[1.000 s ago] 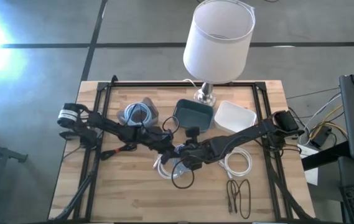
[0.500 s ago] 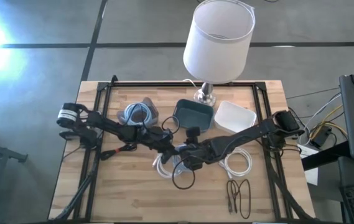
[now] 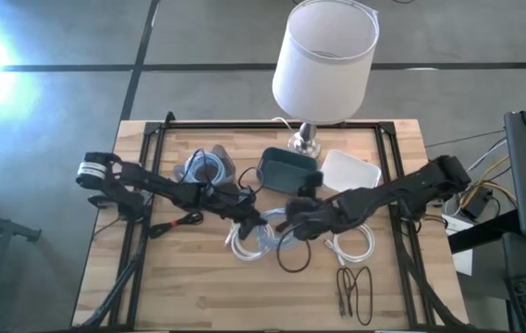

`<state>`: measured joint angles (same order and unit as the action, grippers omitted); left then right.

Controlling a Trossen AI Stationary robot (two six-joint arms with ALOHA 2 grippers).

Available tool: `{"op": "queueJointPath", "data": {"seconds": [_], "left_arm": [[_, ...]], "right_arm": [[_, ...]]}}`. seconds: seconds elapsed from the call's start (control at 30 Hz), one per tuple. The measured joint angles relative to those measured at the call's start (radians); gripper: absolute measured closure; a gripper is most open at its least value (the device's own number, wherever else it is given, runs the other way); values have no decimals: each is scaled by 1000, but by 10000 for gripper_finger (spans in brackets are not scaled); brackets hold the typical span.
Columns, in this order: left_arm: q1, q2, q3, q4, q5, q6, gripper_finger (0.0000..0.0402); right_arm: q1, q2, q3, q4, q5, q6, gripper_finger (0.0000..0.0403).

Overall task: Pick & Place USB Port
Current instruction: Put the blue HDMI cable into the black bin

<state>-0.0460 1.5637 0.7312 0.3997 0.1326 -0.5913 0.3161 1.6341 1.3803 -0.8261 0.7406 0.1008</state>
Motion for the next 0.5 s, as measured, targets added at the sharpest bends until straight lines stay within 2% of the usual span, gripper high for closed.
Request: {"op": "queueJointPath", "data": {"seconds": [0.13, 0.3, 0.5], "left_arm": [[0, -64, 14, -18, 0, 36, 352], [2, -206, 35, -188, -24, 107, 364], [4, -430, 37, -484, -247, 143, 349]], "right_arm": [[5, -72, -30, -33, -2, 115, 274], [7, -132, -103, -28, -4, 179, 282], [7, -141, -189, 3, -6, 221, 292]]}}
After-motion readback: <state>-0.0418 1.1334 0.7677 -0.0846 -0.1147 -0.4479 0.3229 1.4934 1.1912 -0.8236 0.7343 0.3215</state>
